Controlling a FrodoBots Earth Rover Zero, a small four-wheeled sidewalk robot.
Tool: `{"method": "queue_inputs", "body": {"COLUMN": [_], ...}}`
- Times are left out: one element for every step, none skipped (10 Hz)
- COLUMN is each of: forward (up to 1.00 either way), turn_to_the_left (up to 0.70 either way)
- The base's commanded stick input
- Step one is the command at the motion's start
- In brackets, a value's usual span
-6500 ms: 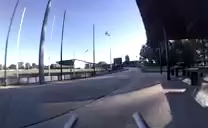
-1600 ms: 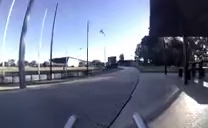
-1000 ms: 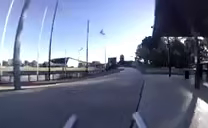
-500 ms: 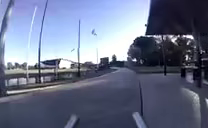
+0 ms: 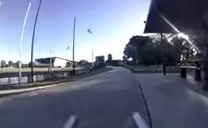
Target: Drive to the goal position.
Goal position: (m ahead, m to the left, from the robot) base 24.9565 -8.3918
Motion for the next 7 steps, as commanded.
{"method": "queue_inputs", "body": {"forward": [1.0,1.0,1.0,1.0,0.0,0.0,0.45], "turn_to_the_left": [0.0,0.0,0.0,0.0,0.0,0.0,0.0]}}
